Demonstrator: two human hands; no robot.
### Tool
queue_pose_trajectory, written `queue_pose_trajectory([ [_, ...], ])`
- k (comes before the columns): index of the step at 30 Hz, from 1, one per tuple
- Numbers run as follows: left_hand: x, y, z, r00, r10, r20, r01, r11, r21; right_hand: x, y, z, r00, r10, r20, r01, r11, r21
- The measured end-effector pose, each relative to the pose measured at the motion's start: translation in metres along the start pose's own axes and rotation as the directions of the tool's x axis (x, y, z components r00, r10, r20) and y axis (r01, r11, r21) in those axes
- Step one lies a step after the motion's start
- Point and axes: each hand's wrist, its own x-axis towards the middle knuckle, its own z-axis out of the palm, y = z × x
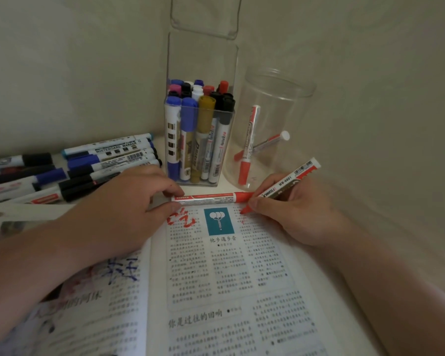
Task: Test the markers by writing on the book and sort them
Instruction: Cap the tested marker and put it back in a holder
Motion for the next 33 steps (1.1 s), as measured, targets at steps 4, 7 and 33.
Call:
queue_pose_trajectory([
  [4, 0.0003, -0.0002, -0.0010, 1.000, -0.001, 0.013, 0.001, 1.000, 0.004, 0.0002, -0.0058, -0.0006, 0.999, 0.034, -0.015, -0.034, 0.999, 0.015],
  [7, -0.0009, -0.0022, -0.0015, 1.000, 0.013, 0.010, -0.013, 1.000, 0.010, -0.0002, -0.0030, -0.0013, 0.993, 0.057, -0.100, -0.053, 0.998, 0.040],
  [33, -0.0009, -0.0035, 0.0002, 0.999, 0.046, -0.004, -0.046, 0.999, -0.008, 0.0058, -0.0013, 0.0016, 0.991, 0.086, -0.104, -0.089, 0.996, -0.016],
])
